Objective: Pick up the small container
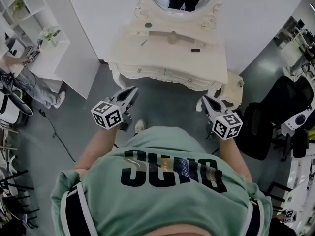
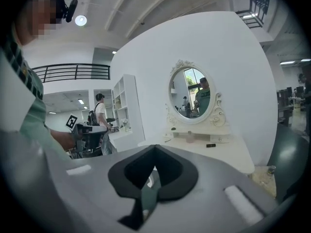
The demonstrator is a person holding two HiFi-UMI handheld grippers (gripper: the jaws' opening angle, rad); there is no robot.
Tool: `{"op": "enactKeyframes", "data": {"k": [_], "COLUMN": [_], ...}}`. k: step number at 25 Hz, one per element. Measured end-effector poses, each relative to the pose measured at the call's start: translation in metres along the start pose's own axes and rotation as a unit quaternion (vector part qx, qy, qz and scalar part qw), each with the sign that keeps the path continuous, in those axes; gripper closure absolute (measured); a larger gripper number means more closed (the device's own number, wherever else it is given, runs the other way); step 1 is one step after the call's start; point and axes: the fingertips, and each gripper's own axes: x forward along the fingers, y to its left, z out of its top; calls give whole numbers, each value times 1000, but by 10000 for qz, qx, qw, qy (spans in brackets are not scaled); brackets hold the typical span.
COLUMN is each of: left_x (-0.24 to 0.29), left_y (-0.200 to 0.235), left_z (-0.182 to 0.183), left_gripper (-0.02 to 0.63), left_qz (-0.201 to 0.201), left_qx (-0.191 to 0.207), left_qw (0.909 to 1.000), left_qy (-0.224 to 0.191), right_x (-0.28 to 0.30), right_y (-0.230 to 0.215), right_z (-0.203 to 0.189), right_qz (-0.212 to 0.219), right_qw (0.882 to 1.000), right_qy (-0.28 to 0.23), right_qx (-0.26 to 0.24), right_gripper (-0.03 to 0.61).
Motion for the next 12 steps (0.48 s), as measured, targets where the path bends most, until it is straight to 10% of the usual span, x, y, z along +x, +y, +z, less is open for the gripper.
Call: {"op": "enactKeyframes", "data": {"k": [12], "left_x": [90], "left_y": [162], "left_z": [88], "left_gripper": [614], "left_qz": [-695], "left_qx": [114], "left_qw": [9962], "left_qy": [504], "right_x": [168], "right_y": [-32], "right_z": [57], "right_qz": [-754], "right_qw": [9966], "right_qy": [-94], "right_qx": [326], "right_gripper": [571]}}
